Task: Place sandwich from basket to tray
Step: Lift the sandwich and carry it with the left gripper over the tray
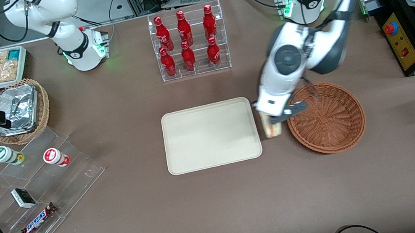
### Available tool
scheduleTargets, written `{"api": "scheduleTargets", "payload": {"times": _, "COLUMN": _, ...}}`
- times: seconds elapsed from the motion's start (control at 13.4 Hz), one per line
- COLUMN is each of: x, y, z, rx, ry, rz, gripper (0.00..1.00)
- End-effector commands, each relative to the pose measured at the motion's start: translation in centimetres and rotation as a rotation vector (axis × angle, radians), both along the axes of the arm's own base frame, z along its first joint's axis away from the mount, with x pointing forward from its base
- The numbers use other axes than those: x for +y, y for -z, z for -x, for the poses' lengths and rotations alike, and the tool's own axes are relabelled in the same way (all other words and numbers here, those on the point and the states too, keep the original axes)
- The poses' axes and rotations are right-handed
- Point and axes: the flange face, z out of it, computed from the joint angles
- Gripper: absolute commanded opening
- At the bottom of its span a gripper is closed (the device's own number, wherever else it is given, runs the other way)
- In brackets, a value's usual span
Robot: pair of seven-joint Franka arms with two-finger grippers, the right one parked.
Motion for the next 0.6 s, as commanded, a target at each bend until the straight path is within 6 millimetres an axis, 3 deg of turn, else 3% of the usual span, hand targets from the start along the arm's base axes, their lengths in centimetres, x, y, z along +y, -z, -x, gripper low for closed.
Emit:
{"api": "scheduleTargets", "payload": {"times": 0.0, "x": -6.5, "y": 1.2, "z": -0.2, "rx": 0.015, "ry": 0.003, "rz": 0.008, "gripper": 0.0}}
{"api": "scheduleTargets", "payload": {"times": 0.15, "x": -11.4, "y": 2.7, "z": 1.0, "rx": 0.043, "ry": 0.017, "rz": -0.003, "gripper": 0.0}}
{"api": "scheduleTargets", "payload": {"times": 0.3, "x": -14.6, "y": 4.1, "z": 1.9, "rx": 0.051, "ry": 0.018, "rz": -0.005, "gripper": 0.0}}
{"api": "scheduleTargets", "payload": {"times": 0.37, "x": -15.8, "y": 5.2, "z": 2.6, "rx": 0.027, "ry": 0.018, "rz": -0.04, "gripper": 0.0}}
{"api": "scheduleTargets", "payload": {"times": 0.52, "x": -16.5, "y": 7.0, "z": 1.9, "rx": -0.016, "ry": 0.003, "rz": -0.087, "gripper": 0.0}}
